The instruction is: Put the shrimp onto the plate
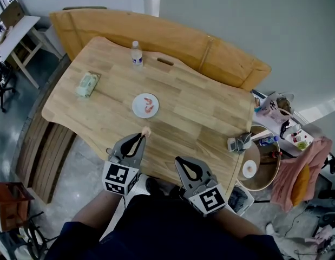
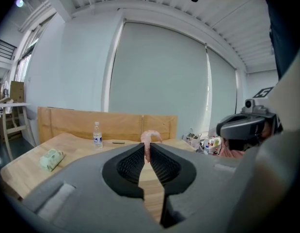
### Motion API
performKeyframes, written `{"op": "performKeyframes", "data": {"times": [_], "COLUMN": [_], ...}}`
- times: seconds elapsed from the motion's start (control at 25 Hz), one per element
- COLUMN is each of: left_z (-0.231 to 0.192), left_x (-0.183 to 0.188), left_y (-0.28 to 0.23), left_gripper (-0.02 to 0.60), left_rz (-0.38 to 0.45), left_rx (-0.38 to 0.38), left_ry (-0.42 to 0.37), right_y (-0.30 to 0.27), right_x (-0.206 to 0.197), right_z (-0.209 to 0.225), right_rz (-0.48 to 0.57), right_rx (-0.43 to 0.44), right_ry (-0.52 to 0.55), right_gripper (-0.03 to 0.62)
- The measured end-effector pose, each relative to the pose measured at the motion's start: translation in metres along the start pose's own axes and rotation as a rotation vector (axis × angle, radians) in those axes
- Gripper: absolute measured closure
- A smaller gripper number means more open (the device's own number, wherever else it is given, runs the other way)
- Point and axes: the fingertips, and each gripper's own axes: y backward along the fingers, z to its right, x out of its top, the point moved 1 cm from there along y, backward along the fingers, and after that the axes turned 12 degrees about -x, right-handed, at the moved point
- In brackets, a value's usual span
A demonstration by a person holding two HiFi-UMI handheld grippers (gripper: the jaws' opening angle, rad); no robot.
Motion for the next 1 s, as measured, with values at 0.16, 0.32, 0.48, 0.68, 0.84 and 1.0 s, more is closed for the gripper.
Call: {"op": "performKeyframes", "data": {"times": [0.16, 0.32, 0.48, 0.68, 0.84, 1.0], "left_z": [-0.026, -0.047, -0.068, -0.102, -0.127, -0.148], "left_x": [-0.008, -0.020, -0.036, -0.060, -0.085, -0.114], "left_y": [-0.024, -0.045, -0.064, -0.089, -0.108, -0.127], "left_gripper": [0.543, 0.543, 0.543, 0.543, 0.543, 0.543], "left_rz": [-0.032, -0.069, -0.103, -0.146, -0.198, -0.261], "left_rx": [0.020, 0.041, 0.062, 0.096, 0.118, 0.138], "left_ry": [0.008, 0.024, 0.047, 0.060, 0.069, 0.076], "right_y": [-0.002, -0.003, -0.005, -0.009, -0.016, -0.025], "right_x": [0.001, 0.004, 0.000, -0.010, -0.014, -0.013], "right_z": [0.014, 0.023, 0.032, 0.045, 0.048, 0.048], "right_rz": [0.005, 0.009, -0.001, -0.029, -0.047, -0.050], "right_rx": [0.007, 0.013, 0.020, 0.018, 0.030, 0.049], "right_ry": [0.001, -0.001, -0.005, -0.015, -0.003, 0.004], "right_gripper": [0.585, 0.585, 0.585, 0.585, 0.585, 0.585]}}
